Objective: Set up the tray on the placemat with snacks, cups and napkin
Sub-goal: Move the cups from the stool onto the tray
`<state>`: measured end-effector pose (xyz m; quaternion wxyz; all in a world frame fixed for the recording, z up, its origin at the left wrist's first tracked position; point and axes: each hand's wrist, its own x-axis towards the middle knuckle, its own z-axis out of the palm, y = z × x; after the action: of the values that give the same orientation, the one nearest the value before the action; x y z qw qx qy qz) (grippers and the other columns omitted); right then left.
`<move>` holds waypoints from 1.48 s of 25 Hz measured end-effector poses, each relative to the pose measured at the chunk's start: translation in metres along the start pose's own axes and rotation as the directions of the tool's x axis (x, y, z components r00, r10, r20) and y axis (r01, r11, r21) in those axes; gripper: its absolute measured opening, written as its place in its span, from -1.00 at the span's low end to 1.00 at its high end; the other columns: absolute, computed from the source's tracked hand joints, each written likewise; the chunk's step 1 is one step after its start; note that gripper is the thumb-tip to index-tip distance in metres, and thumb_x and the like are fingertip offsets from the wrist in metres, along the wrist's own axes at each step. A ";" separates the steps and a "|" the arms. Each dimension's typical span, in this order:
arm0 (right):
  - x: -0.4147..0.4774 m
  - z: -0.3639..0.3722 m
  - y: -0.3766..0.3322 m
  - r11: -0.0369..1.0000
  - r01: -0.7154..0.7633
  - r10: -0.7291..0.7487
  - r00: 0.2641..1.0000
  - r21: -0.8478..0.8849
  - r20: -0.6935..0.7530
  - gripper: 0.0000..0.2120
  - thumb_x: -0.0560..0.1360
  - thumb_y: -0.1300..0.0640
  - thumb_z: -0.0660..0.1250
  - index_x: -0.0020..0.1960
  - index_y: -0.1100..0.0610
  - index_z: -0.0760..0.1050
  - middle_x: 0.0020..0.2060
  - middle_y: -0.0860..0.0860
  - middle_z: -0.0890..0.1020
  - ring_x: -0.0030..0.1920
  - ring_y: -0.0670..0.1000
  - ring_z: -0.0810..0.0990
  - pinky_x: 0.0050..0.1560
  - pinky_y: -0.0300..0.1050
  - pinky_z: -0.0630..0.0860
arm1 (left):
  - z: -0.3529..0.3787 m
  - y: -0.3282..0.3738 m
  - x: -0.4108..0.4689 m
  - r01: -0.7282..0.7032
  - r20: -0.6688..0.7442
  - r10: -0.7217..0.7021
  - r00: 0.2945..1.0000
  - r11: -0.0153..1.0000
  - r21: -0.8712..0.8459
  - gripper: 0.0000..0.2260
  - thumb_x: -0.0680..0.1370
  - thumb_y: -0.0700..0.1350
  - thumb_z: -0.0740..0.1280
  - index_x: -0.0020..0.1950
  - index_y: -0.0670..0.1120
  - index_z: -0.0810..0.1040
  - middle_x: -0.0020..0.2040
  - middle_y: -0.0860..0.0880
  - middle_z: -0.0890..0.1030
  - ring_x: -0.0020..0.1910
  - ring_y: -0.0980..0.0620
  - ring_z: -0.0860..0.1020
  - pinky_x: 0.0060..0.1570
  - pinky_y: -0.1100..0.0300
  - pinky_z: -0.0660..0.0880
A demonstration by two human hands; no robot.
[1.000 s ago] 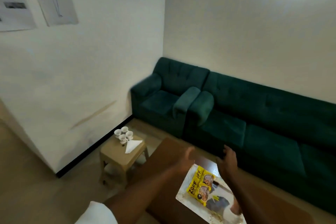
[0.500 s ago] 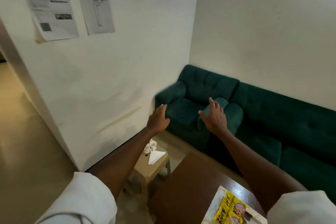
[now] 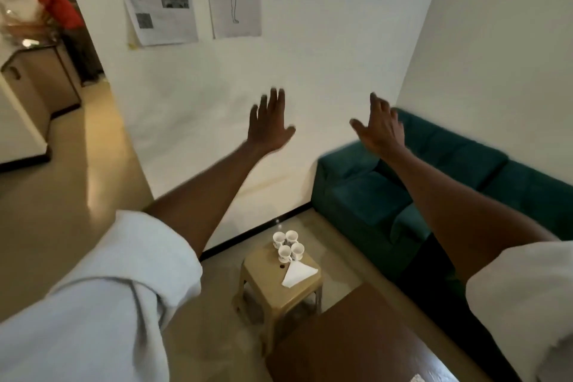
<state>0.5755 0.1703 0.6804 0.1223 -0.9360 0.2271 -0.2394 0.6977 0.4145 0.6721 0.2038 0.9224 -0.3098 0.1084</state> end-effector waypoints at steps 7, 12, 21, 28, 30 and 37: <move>0.103 0.054 -0.022 0.996 0.086 -0.086 0.996 0.001 -0.013 -0.15 0.58 -0.29 0.21 0.68 0.04 -0.06 0.67 0.12 0.09 0.60 0.29 0.20 0.45 0.38 0.28 | 0.022 -0.063 0.082 0.083 -0.188 -0.072 0.979 0.995 0.051 -0.19 0.62 0.18 0.22 0.71 -0.10 -0.11 0.72 -0.15 -0.11 0.70 -0.22 -0.07 0.66 -0.17 -0.03; 0.146 0.120 -0.024 0.999 0.008 -0.007 1.000 -0.033 0.019 -0.17 0.58 -0.28 0.22 0.69 -0.01 -0.06 0.67 0.10 0.08 0.61 0.28 0.18 0.44 0.40 0.27 | 0.088 -0.115 0.137 0.083 -0.098 -0.084 0.992 0.996 -0.015 -0.18 0.62 0.18 0.23 0.71 -0.11 -0.12 0.71 -0.18 -0.11 0.70 -0.25 -0.06 0.66 -0.17 -0.02; 0.125 0.353 0.018 0.970 -0.242 0.231 0.919 -0.007 0.321 -0.15 0.57 -0.21 0.33 0.69 -0.07 -0.04 0.68 0.09 0.06 0.63 0.29 0.13 0.51 0.32 0.27 | 0.306 -0.175 0.139 0.129 0.254 -0.105 0.962 0.988 -0.081 -0.19 0.63 0.15 0.27 0.70 -0.15 -0.07 0.70 -0.23 -0.06 0.69 -0.25 0.00 0.65 -0.11 0.06; -0.002 0.558 0.091 0.949 -0.296 0.283 0.663 -0.105 0.693 -0.12 0.52 -0.03 0.45 0.69 0.04 0.05 0.66 0.13 0.14 0.64 0.21 0.16 0.60 0.16 0.18 | 0.526 -0.213 0.012 0.249 0.590 -0.196 0.783 0.969 -0.008 -0.21 0.58 0.16 0.37 0.64 -0.19 0.12 0.61 -0.26 0.20 0.57 -0.27 0.27 0.49 -0.10 0.37; -0.041 0.602 0.113 0.966 -0.245 0.219 0.600 -0.084 0.770 -0.16 0.52 0.00 0.46 0.67 0.08 0.11 0.61 0.18 0.23 0.60 0.24 0.24 0.58 0.13 0.20 | 0.576 -0.220 -0.015 0.300 0.619 -0.218 0.755 0.953 -0.030 -0.24 0.52 0.14 0.44 0.59 -0.15 0.23 0.50 -0.21 0.32 0.45 -0.26 0.39 0.32 -0.17 0.50; -0.126 0.665 0.133 0.983 -0.144 0.177 0.631 -0.110 0.756 -0.24 0.49 0.21 0.47 0.59 -0.04 0.22 0.56 0.20 0.20 0.33 0.43 0.47 0.27 0.26 0.55 | 0.643 -0.221 -0.071 0.239 0.643 -0.176 0.745 0.971 -0.010 -0.17 0.40 0.17 0.56 0.57 -0.01 0.26 0.48 -0.20 0.35 0.38 -0.25 0.46 0.14 -0.12 0.60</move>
<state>0.7634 0.1958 0.0174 0.2091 -0.9279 0.2412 0.1928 0.8254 0.3269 0.0060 0.1396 0.9224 -0.2605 -0.2485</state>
